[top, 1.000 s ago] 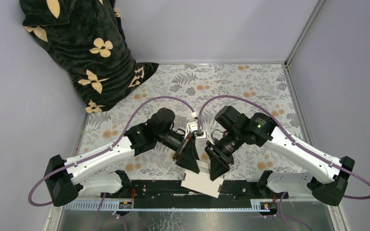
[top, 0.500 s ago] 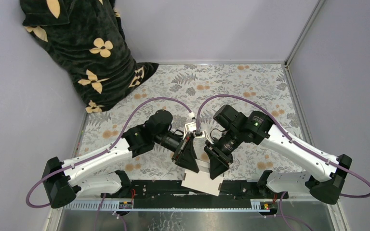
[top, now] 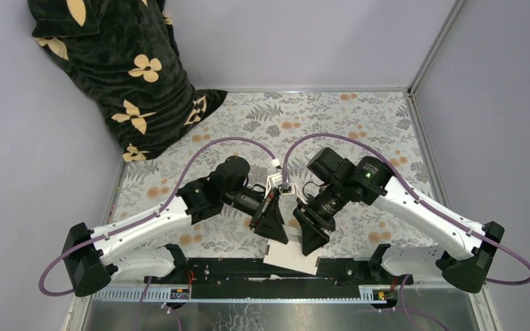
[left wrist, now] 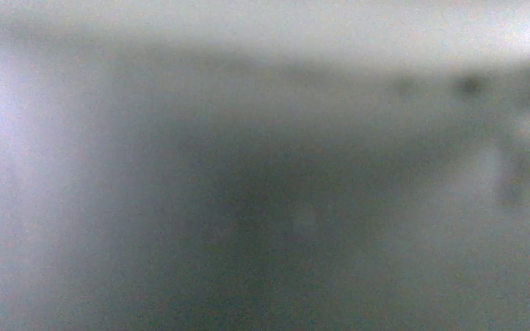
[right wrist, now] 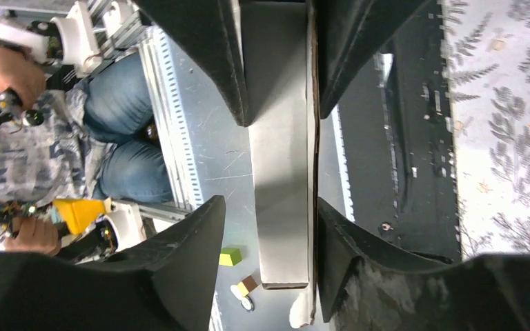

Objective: Fold the paper box
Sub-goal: Close the paper box at the center of the board.

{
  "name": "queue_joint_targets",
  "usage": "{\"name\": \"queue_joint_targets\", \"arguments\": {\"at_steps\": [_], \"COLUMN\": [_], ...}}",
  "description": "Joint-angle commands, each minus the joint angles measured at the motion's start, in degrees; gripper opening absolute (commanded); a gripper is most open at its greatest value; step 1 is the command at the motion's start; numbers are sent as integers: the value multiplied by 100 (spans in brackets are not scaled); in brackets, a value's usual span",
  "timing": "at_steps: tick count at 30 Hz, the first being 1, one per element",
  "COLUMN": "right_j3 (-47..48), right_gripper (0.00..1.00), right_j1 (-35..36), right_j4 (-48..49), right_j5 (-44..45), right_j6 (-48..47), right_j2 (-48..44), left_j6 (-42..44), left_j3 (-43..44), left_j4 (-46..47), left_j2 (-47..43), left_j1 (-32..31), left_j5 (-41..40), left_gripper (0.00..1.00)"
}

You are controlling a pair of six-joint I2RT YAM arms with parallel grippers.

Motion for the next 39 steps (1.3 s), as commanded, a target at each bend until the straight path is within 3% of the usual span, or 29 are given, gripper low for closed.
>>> {"name": "queue_joint_targets", "arguments": {"at_steps": [1,6,12,17,24,28,34,39], "right_j3": [653,459,262,-134,-1209,-1892,-3313,-3476], "right_gripper": [59,70,77,77,76,69,49,46], "right_j1": [-587,-1213,-1474,-1554,-1615,-1645,-1648,-1649], "right_j4": [701,771,939,1243,2053,2971,5200,5501], "right_j5": [426,952,2122,3093,4404,5000,4439,4019], "right_j6": [645,841,1123,1323,1636,1643,1264,908], "right_j2": [-238,-574,-844,-954,-1261,-1611,-2531,-2138], "left_j6": [711,769,866,777,457,793,1012,1220], "left_j3": [-3,-13,-83,-177,-804,-1396,-2127,-2385], "left_j4": [-1002,-980,-861,-660,767,1786,2646,2921], "left_j2": [191,204,130,-42,-491,-446,1,166], "left_j1": [-278,-187,-184,-189,-243,-314,-337,-486], "left_j5": [-412,-1207,-2275,-3355,-4846,-5164,-4715,-4655], "left_gripper": [15,13,12,11,13,15,17,18]}}
